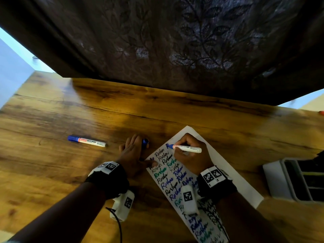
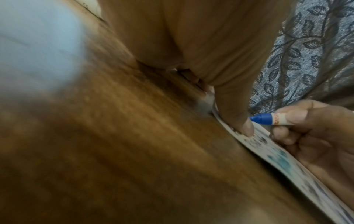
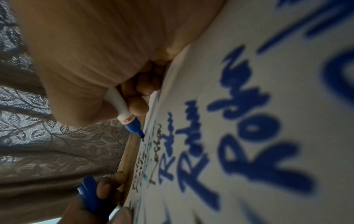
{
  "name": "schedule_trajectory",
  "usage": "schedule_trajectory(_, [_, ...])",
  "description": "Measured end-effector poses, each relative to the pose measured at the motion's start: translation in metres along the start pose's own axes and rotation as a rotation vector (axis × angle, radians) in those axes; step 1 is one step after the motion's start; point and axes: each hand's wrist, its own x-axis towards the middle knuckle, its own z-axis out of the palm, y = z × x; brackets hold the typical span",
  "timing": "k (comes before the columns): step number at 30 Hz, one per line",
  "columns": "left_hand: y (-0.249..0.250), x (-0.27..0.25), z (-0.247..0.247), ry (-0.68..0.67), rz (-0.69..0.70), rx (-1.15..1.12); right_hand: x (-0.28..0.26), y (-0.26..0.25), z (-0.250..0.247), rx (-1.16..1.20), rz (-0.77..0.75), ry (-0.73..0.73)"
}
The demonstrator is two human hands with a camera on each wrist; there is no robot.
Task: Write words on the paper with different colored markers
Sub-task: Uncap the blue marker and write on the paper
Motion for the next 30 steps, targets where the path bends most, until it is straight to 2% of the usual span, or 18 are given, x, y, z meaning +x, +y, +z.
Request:
schedule_trajectory(5, [-0.0012,0.0015,0.0007,-0.015,-0.015,0.008,0.0006,0.0027,0.0002,0.029,0.024,0.049])
schedule_trajectory(25, [-0.0002,-0.0011,-0.0001,-0.012,-0.011,-0.008,0.0011,0.0051,-0.0006,-0.002,-0.012,0.057])
schedule_trajectory(30, [0.0012,-0.0004,-0.0001,0.0,-0.011,-0.019,0.0027,0.0054,0.0001,0.009,-0.002,0.103])
